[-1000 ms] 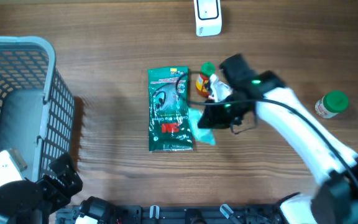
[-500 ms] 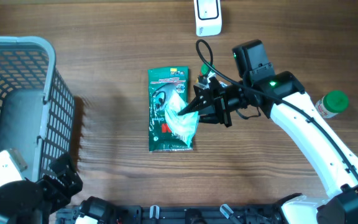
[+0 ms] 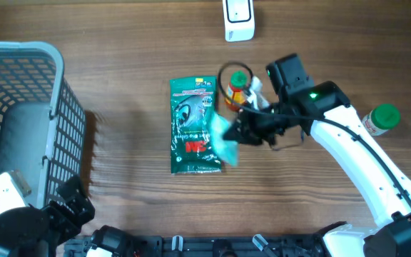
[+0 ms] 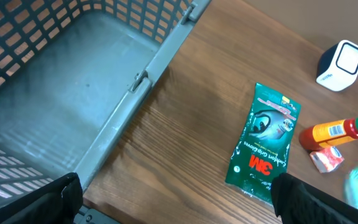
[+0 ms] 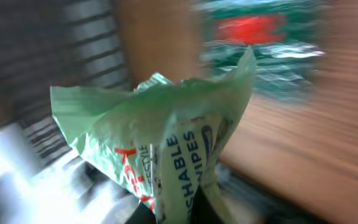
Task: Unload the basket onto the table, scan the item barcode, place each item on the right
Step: 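Lift the wipes packet up to the white scanner, then carry the wipes packet to the right edge and release it, then move the right gripper to the pink tissue pack and grasp it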
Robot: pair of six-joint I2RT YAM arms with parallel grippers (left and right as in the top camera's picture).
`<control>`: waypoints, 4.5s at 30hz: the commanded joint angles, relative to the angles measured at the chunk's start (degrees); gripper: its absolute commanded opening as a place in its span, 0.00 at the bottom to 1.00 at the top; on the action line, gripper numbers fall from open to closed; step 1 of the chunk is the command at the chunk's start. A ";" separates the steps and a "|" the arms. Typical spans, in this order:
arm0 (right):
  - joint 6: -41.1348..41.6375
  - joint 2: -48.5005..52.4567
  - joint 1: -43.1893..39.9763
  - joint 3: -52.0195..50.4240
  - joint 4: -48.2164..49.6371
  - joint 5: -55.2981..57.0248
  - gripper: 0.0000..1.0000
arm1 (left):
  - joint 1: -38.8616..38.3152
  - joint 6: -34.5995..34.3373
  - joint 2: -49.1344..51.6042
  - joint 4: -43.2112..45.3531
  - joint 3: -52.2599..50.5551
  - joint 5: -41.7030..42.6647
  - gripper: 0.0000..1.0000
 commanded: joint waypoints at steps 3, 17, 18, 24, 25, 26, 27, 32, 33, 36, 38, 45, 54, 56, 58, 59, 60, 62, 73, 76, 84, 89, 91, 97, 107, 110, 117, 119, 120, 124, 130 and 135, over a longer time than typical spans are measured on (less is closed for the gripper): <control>-3.78 -2.56 -5.95 2.99 -2.05 26.86 0.04 | 0.28 -0.74 -0.04 0.04 0.09 -0.35 1.00; -3.37 7.06 -14.53 6.75 40.68 29.97 0.04 | 0.28 -0.74 -0.04 0.04 0.09 -0.35 1.00; -2.89 10.01 -14.32 7.56 44.19 29.99 0.05 | 0.28 -0.74 -0.04 0.04 0.09 -0.35 1.00; -0.63 32.13 -12.11 28.48 49.33 30.05 0.05 | 0.28 -0.74 -0.04 0.04 0.09 -0.35 1.00; -0.63 35.12 -11.58 32.00 49.48 30.42 0.05 | 0.28 -0.74 -0.04 0.04 0.09 -0.35 1.00; -0.59 37.90 -11.08 35.19 49.66 31.21 0.05 | 0.28 -0.74 -0.04 0.07 0.09 -0.35 1.00; -0.48 40.70 -10.54 38.10 50.07 32.09 0.05 | 0.28 -0.74 -0.04 0.04 0.09 -0.35 1.00; 1.11 50.97 -7.34 45.16 55.84 39.15 0.05 | 0.28 -0.74 -0.04 0.04 0.09 -0.35 1.00; 1.05 51.60 -6.84 45.18 56.37 41.33 0.04 | 0.28 -0.74 -0.04 0.04 0.09 -0.35 1.00; 0.79 51.91 -6.29 45.16 57.00 44.83 0.05 | 0.28 -0.74 -0.04 0.04 0.09 -0.33 1.00; -0.70 51.56 -6.32 45.42 57.96 44.54 0.05 | 0.28 -0.74 -0.04 0.04 0.09 -0.35 1.00; -8.92 40.39 -10.14 51.52 45.33 58.82 0.05 | 0.28 -0.74 -0.04 0.04 0.09 -0.35 1.00; -14.08 36.46 -31.71 50.95 27.43 76.30 0.05 | 0.28 -0.74 -0.04 0.04 0.09 -0.35 1.00; -14.19 38.10 -38.86 50.95 22.60 75.14 0.05 | 0.28 -0.74 -0.04 0.04 0.09 -0.33 1.00; -14.21 40.19 -43.65 50.90 20.37 74.73 0.04 | 0.28 -0.74 -0.04 0.04 0.09 -0.35 1.00; -14.62 42.69 -47.95 50.88 18.01 72.96 0.05 | 0.28 -0.74 -0.04 0.04 0.09 -0.35 1.00; -15.58 44.74 -51.04 50.88 16.06 70.18 0.05 | 0.28 -0.74 -0.04 0.04 0.09 -0.35 1.00; -15.54 48.26 -55.69 50.88 12.50 63.39 0.05 | 0.28 -0.74 -0.04 0.04 0.09 -0.35 1.00; -6.73 35.98 -60.48 61.33 1.73 39.06 1.00 | 0.28 -0.74 -0.04 0.04 0.09 -0.35 1.00; -6.03 27.23 -58.80 61.35 0.70 28.39 1.00 | 0.28 -0.74 -0.04 0.04 0.09 -0.33 1.00; 7.39 16.24 -45.77 61.35 -16.90 20.48 1.00 | 0.28 -0.74 -0.04 0.07 0.09 -0.35 1.00; 10.12 16.68 -35.74 58.45 -25.90 18.69 1.00 | 0.28 -0.74 -0.04 0.07 0.09 -0.35 1.00; 10.03 16.83 -31.74 55.47 -29.22 21.09 0.98 | 0.28 -0.74 -0.04 0.04 0.09 -0.35 1.00; 11.06 16.85 -17.88 32.70 -21.22 29.77 0.86 | 0.28 -0.74 -0.04 0.04 0.09 -0.35 1.00; 14.43 17.16 -14.12 -6.38 26.05 19.04 0.65 | 0.28 -0.74 -0.04 0.04 0.09 -0.35 1.00; 14.47 17.18 -13.33 -11.47 37.33 17.90 0.63 | 0.28 -0.74 -0.04 0.04 0.09 -0.35 1.00; 16.33 17.57 -8.85 -15.69 42.99 21.77 0.56 | 0.28 -0.74 -0.04 0.04 0.09 -0.35 1.00; 16.37 18.45 -8.35 -15.80 43.17 25.05 0.47 | 0.28 -0.74 -0.04 0.04 0.09 -0.35 1.00; 16.37 19.15 -8.35 -15.80 43.12 26.82 0.43 | 0.28 -0.74 -0.04 0.04 0.09 -0.35 1.00; 16.31 20.81 -8.94 -15.80 43.19 30.93 0.32 | 0.28 -0.74 -0.04 0.04 0.09 -0.35 1.00; 9.92 20.65 -9.53 -15.76 42.12 23.21 0.04 | 0.28 -0.74 -0.04 0.04 0.09 -0.33 1.00; -15.52 17.00 -17.09 -15.63 37.35 -8.13 0.05 | 0.28 -0.74 -0.04 0.04 0.09 -0.35 1.00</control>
